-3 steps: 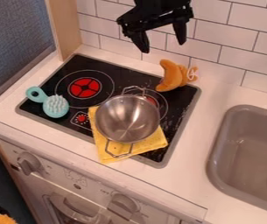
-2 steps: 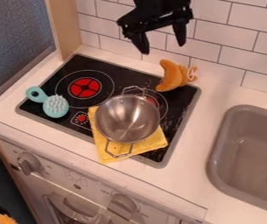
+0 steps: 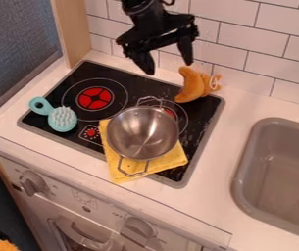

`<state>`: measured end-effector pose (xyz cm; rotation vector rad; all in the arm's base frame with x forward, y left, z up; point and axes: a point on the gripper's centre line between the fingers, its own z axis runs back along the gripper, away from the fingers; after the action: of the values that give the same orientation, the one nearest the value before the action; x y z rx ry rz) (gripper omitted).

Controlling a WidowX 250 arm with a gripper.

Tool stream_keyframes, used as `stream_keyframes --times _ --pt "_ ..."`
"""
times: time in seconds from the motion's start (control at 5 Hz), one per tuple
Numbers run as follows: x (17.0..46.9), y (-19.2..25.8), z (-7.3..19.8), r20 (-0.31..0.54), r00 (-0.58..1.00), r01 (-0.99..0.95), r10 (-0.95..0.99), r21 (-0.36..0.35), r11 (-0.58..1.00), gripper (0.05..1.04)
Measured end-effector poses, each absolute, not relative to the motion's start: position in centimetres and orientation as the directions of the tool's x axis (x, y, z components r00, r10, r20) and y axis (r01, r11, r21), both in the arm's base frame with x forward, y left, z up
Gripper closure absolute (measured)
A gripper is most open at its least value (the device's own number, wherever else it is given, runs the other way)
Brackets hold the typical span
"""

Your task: Put the stainless pot in the pot on the left burner

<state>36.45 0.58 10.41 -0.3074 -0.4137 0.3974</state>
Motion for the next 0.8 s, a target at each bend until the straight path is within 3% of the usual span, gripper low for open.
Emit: stream_keyframes --times 0.4,0.8 --pt "33.0 0.6 12.1 0.388 0.830 -0.261 0.400 -0.364 0.894 0.083" --pt "27.8 2.0 9.9 0.363 0.805 -0.325 0.470 -0.394 0.860 0.083"
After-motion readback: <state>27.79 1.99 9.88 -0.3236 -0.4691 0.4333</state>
